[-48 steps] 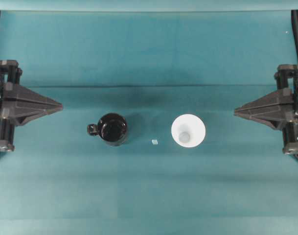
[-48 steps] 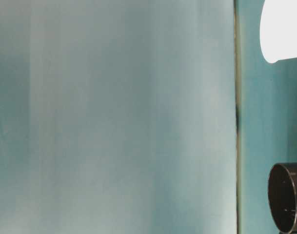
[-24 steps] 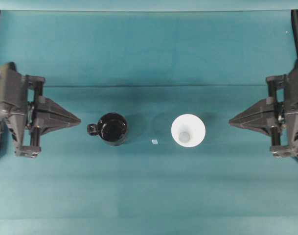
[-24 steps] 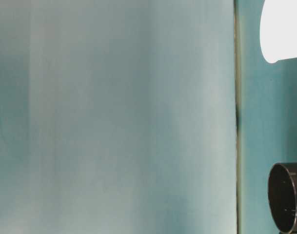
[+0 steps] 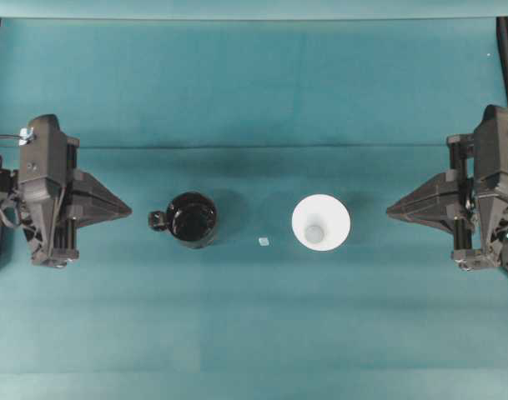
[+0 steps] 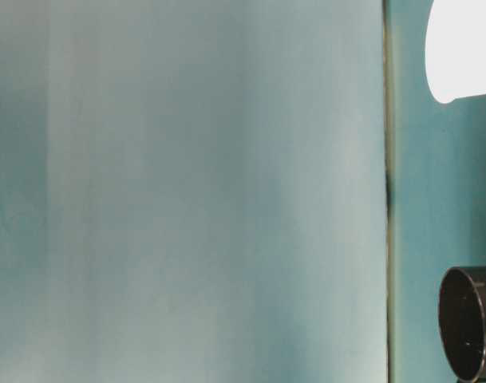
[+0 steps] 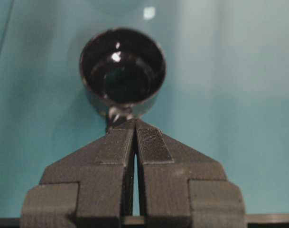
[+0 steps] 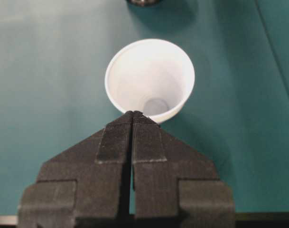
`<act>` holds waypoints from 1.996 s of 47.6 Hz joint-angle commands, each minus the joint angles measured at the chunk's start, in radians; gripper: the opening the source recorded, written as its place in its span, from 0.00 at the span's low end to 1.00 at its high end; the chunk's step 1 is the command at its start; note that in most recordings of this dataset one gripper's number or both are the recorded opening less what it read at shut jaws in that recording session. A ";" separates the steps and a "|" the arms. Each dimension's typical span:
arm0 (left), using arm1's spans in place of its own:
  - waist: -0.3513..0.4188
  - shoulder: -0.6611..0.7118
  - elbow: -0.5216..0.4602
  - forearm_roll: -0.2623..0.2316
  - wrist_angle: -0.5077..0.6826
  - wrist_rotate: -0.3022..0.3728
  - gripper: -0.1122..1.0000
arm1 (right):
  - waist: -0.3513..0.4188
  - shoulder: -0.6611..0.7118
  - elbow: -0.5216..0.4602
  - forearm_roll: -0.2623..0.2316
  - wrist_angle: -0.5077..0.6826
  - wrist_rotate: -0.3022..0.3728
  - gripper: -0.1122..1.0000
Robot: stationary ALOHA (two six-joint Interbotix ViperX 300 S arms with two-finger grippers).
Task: Put a paper cup into the cup holder on your left arm.
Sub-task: 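Move the left gripper toward the black mug's handle, then close the left gripper on the black mug's handle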
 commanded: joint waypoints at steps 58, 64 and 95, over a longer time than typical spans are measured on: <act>0.032 0.232 0.044 0.002 -0.161 0.000 0.28 | -0.021 0.005 -0.026 0.000 0.002 0.009 0.08; 0.031 0.241 0.048 0.003 -0.166 0.003 0.60 | -0.021 0.003 -0.026 0.000 0.002 0.009 0.08; 0.012 0.414 -0.034 0.003 -0.298 0.002 0.91 | -0.021 0.003 -0.026 0.002 0.034 0.011 0.08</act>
